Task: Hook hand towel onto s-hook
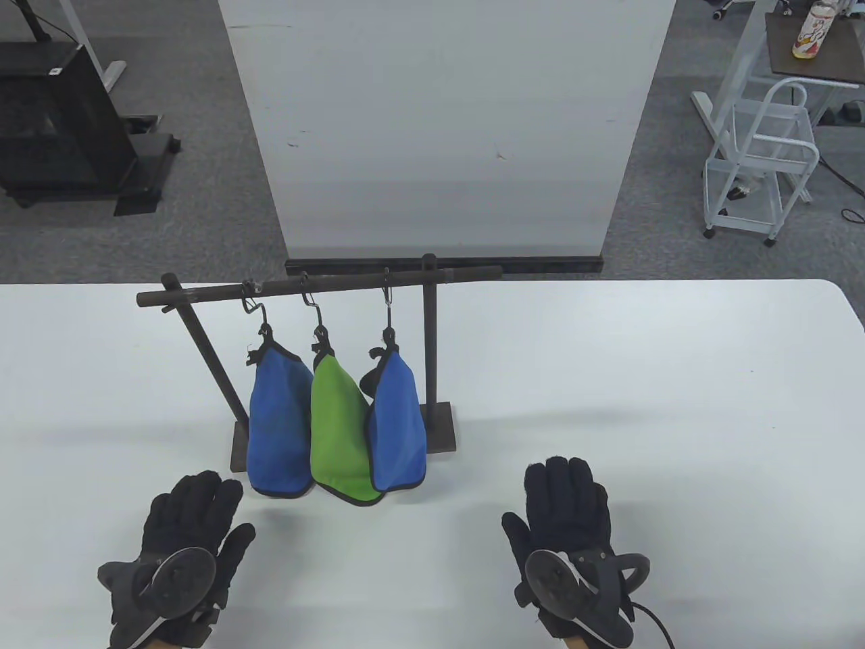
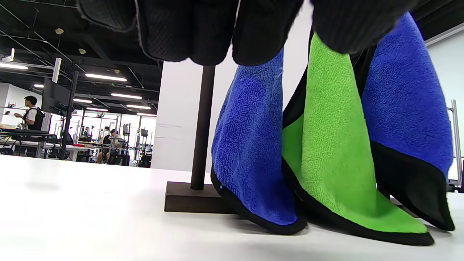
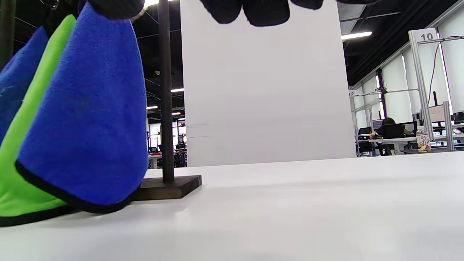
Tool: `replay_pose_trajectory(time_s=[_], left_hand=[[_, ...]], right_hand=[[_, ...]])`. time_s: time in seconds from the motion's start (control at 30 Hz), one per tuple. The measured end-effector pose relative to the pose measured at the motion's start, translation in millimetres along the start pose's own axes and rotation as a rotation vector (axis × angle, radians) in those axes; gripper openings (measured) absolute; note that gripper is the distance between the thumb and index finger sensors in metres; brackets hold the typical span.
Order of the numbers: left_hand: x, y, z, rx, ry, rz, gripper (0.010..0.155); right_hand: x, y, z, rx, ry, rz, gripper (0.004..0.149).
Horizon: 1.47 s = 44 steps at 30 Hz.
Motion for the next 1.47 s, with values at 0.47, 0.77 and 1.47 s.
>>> replay_pose_trajectory(time_s=[0.47,0.77,1.47], left_hand=[[-6,2,2,-0.012,-0.042,0.037,0.067],[-11,-2,0,-0.001,-0.078,0.032,0.067],[-5,4,3,-0.029,-0.061,0.047,0.067]], right_hand=[[-5,-27,-16,0.068,-0.001,-0.016,0.07],[-1,-21,-30,0.03,0.034,-0.003,0.07],[-3,-17,-34,0.021,0.042,0.026,0.07]])
Point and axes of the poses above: the tracker on the back of each hand, its own x axis roughly to the thumb side, its own z axis roughly from the wrist to the fingertips, y = z × x, the point moved 2 cm from there along z, roughly from the wrist to the fingertips, and after that the axes turned 1 degree about z, right-handed, at the moved point
